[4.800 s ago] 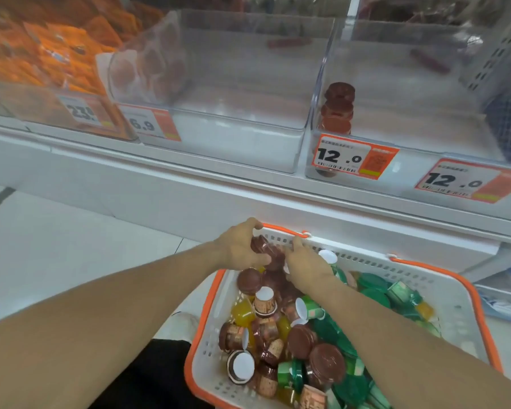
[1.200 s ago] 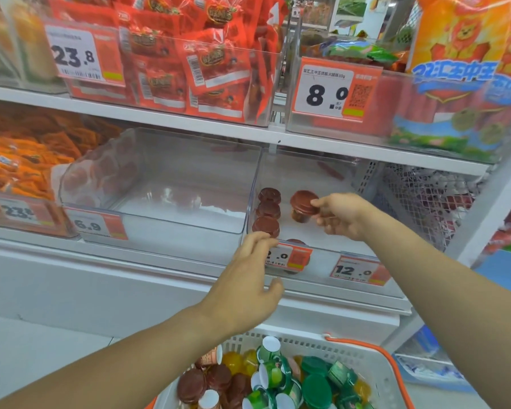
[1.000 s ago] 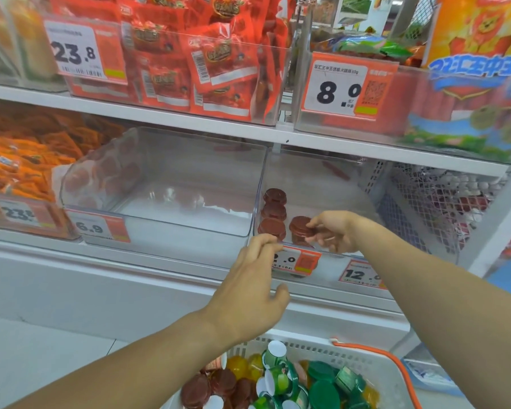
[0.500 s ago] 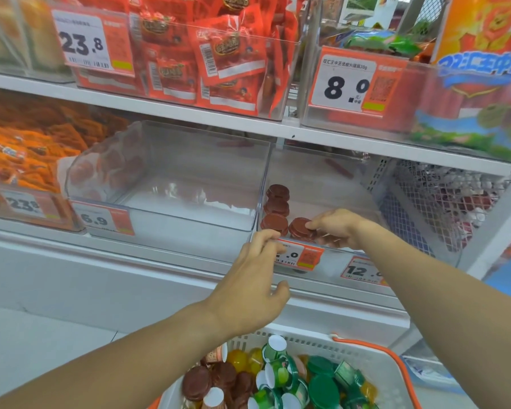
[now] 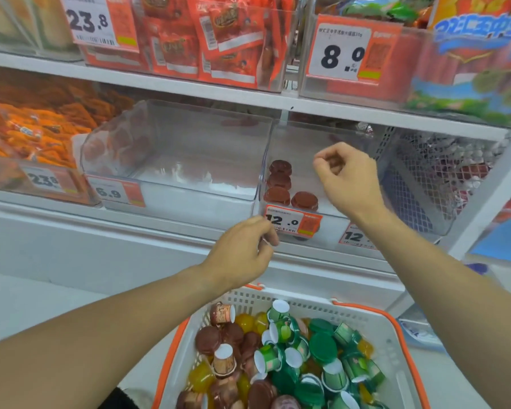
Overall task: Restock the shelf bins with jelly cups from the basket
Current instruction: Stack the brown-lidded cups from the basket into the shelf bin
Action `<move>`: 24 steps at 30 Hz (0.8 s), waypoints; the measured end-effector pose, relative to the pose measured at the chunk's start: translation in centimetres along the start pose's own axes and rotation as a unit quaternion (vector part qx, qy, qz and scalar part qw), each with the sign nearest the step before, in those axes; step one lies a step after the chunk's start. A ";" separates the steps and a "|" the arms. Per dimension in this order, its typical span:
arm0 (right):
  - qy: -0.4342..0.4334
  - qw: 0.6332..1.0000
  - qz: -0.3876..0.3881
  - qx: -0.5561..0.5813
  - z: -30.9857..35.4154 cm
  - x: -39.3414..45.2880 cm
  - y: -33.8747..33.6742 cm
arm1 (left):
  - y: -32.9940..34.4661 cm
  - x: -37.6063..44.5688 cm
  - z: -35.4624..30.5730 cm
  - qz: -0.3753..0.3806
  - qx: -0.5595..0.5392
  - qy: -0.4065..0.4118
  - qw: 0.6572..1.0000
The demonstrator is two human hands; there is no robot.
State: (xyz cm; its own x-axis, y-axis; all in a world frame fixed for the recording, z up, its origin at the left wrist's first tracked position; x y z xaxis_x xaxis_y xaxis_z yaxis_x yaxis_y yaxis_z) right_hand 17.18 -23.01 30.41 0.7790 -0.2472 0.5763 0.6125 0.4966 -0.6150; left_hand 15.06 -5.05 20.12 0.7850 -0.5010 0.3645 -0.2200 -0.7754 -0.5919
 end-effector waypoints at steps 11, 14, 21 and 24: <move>-0.196 0.833 0.490 -0.168 -3.4 -25.5 18.8 | 7.9 -10.1 16.9 0.389 0.278 -0.288 0.830; -0.207 0.788 0.542 -0.205 -5.5 -29.0 20.2 | 8.9 -9.4 19.4 0.297 0.300 -0.272 0.865; -0.250 0.806 0.481 -0.239 -4.9 -29.9 21.9 | 14.0 -12.5 24.2 0.272 0.332 -0.244 0.870; -0.240 0.807 0.481 -0.244 -4.8 -29.0 23.0 | 13.3 -11.2 24.3 0.232 0.355 -0.218 0.879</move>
State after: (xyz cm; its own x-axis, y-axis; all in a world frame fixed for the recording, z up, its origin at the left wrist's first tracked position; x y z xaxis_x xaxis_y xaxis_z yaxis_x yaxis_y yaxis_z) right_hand 9.30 -8.37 -3.04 0.8557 0.4659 -0.2250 -0.1742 -0.1500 -0.9732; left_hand 17.39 -0.41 -9.37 0.8877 -0.3855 -0.2519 -0.2787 -0.0144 -0.9603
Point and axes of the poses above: each hand's wrist, its own x-axis towards the middle knuckle, its own y-axis out of the palm, z = x × y, the point moved 10 cm from there along x, towards the middle knuckle, and after that the axes turned 10 degrees about -x, right-handed, at the moved point
